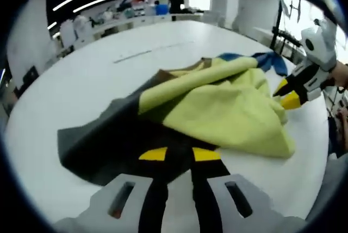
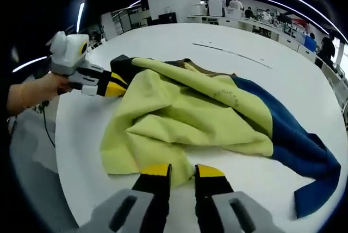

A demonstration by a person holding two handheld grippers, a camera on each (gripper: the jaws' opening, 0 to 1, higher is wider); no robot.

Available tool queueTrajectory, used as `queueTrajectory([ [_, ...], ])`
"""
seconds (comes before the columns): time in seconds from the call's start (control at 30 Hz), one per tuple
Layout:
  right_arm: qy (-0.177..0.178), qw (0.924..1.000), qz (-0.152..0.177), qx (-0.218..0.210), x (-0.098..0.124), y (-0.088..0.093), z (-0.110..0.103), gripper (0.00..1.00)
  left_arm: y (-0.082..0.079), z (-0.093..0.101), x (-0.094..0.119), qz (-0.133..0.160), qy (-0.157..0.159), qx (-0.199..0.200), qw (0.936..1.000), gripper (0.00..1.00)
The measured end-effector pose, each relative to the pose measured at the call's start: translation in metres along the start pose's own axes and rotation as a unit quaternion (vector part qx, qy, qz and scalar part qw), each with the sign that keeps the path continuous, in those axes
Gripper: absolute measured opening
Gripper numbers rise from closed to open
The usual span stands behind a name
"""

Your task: Fold the garment on the visible template until the final outline fits inside the template.

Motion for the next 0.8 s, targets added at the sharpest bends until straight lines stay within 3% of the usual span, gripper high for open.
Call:
queueTrajectory([
  [0.17, -0.002, 0.9999, -0.003, -0.012, 0.002, 0.001, 0.000, 0.00, 0.000, -0.001, 0.001, -0.006, -0.004, -0.003, 1.0000, 0.02],
  [0.37, 0.001, 0.9998, 0.000, -0.021, 0.005, 0.001, 0.000, 0.00, 0.008, -0.013, 0.010, -0.013, -0.012, -0.003, 0.9998, 0.01],
  [0.8, 0.000, 0.9983, 0.025, -0.052, 0.024, -0.002, -0.001, 0.00, 0.033, -0.054, 0.040, -0.036, -0.064, 0.006, 0.9973, 0.01],
])
Point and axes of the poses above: the point that each gripper's makers call its tool centre point, and the gripper's own axes: x roughly backward along the fingers, z roughly to its right, y roughly out of its underside, the point moved 3 cm from there along x, roughly backward along the fingers, and after that the axes turned 11 degrees about -z, right-handed, at the moved point
